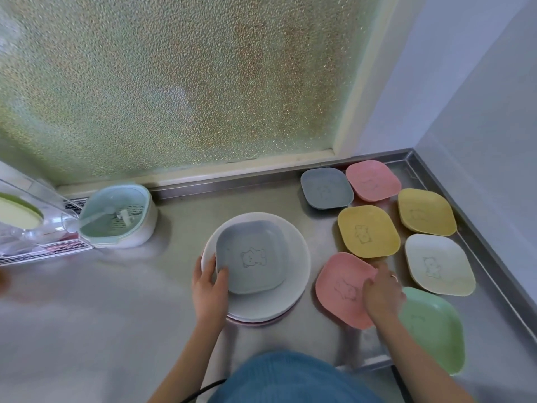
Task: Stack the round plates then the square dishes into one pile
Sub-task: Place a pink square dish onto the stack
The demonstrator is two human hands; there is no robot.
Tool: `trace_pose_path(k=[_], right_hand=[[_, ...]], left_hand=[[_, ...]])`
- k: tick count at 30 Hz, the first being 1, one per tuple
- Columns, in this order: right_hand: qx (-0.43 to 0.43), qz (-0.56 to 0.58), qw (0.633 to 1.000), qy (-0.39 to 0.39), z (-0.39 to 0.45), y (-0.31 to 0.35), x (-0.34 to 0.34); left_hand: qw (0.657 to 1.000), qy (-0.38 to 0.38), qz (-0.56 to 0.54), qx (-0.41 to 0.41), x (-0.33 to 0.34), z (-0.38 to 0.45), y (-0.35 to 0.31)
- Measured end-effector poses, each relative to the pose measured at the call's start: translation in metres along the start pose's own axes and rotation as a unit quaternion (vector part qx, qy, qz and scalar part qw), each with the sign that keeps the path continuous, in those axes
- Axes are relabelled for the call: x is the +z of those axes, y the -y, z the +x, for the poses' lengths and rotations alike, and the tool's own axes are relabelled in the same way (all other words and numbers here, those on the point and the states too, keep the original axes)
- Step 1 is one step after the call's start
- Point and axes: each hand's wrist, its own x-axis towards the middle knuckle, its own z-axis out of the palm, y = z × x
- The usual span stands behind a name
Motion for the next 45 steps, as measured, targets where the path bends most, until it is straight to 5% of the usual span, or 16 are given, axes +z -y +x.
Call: trace_pose_path(k=[5, 10, 22, 26, 30, 38, 45], right_hand=[[-0.049, -0.029, 0.998, 0.003, 0.002, -0.005, -0.001], [-0.111, 0.137, 0.982, -0.061, -0.007, 0.006, -0.025], [-0.232, 0.256, 0.918, -0.193, -0.015, 0.097, -0.092], [-0.346, 0.314, 0.879, -0.091, -0.03, 0.14, -0.079], [-0.381, 0.251, 0.888, 0.059, -0.036, 0.168, -0.033], [-0.395, 0.133, 0.908, 0.042, -0.027, 0.18, 0.014], [-0.404, 0.178, 0.88, 0.175, -0.018, 0.168, 0.022]], left_hand=[[0.999, -0.019, 0.04, 0.003, 0.006, -0.006, -0.006], [0.998, -0.027, 0.053, 0.017, 0.007, -0.007, -0.009], [0.996, -0.028, 0.084, 0.022, 0.006, -0.006, -0.008], [0.996, -0.029, 0.078, 0.023, 0.007, -0.005, -0.007], [0.997, -0.031, 0.066, 0.018, 0.006, -0.004, -0.006], [0.998, -0.01, 0.064, 0.027, 0.004, -0.004, -0.004], [0.997, -0.008, 0.079, 0.024, 0.006, -0.003, -0.003]])
